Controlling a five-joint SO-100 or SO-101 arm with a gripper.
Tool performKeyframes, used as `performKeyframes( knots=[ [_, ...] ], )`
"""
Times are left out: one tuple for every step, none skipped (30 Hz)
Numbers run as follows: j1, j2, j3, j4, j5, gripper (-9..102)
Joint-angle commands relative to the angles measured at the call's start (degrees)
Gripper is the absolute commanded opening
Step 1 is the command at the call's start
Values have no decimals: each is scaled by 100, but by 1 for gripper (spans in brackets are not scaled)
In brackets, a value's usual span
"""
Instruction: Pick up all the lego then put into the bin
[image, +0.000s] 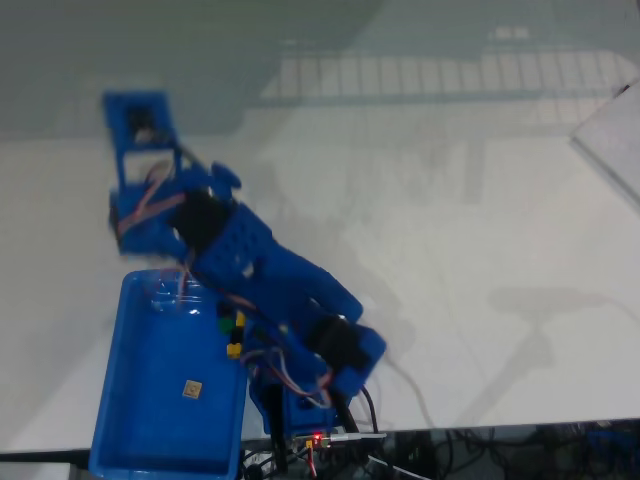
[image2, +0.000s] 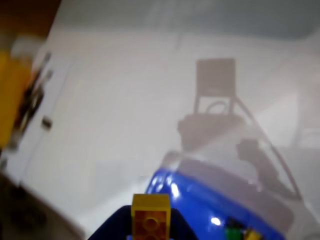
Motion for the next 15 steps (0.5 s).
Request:
performKeyframes(
  knots=[
    [-1195, 378, -35, 545, -264, 0],
    [-1468, 483, 18, 703, -343, 0],
    [-1723, 598, 97, 809, -396, 0],
    [-1898, 765, 281, 809, -457, 0],
    [-2057, 888, 457, 809, -501, 0],
    [-2180, 967, 624, 809, -554, 0],
    [-2268, 1055, 826, 809, -659, 0],
    [-2338, 1134, 1028, 809, -765, 0],
    [-2408, 1178, 1222, 809, -835, 0],
    [-2461, 1213, 1380, 809, -888, 0],
    [-2514, 1239, 1503, 809, -923, 0],
    [-2549, 1257, 1582, 809, -932, 0],
    [-2575, 1266, 1617, 800, -923, 0],
    [-2602, 1274, 1635, 800, -896, 0],
    [-2619, 1283, 1635, 800, -879, 0]
  ],
)
